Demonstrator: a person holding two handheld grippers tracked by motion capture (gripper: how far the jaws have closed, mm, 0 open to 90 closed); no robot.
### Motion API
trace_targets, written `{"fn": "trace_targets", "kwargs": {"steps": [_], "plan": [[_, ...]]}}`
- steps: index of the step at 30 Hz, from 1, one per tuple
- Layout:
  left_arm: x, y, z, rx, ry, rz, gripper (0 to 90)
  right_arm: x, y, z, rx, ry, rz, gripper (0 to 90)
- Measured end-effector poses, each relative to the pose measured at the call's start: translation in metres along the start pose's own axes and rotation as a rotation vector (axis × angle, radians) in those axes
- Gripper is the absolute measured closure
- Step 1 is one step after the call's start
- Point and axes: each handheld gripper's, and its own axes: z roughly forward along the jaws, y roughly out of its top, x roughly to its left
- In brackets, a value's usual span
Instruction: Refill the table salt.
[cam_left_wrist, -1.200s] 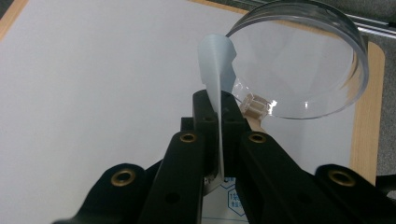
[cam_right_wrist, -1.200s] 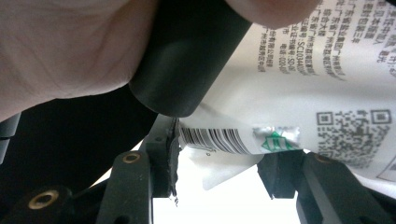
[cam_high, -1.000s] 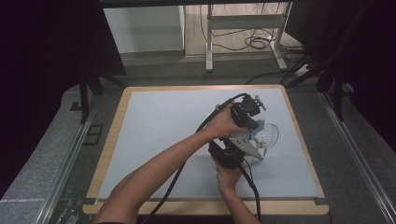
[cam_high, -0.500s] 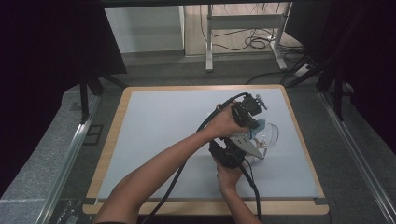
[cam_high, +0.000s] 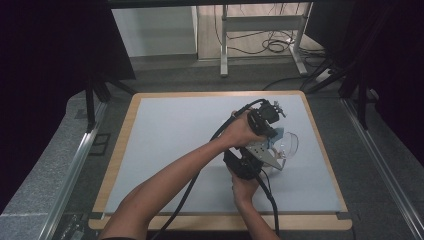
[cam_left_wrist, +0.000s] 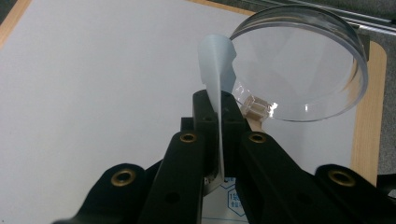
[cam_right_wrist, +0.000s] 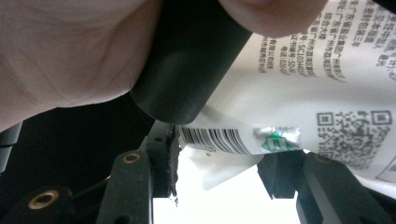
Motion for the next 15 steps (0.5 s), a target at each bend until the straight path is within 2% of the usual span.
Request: {"fn": "trace_targets", "kwargs": {"steps": [15], "plan": [[0.0009,0.0016,0.0086,0.012,-0.008,0.003,89.8,-0.0057,-0.0021,-0.0002,0.007,-0.007,0.013,54.6]]}}
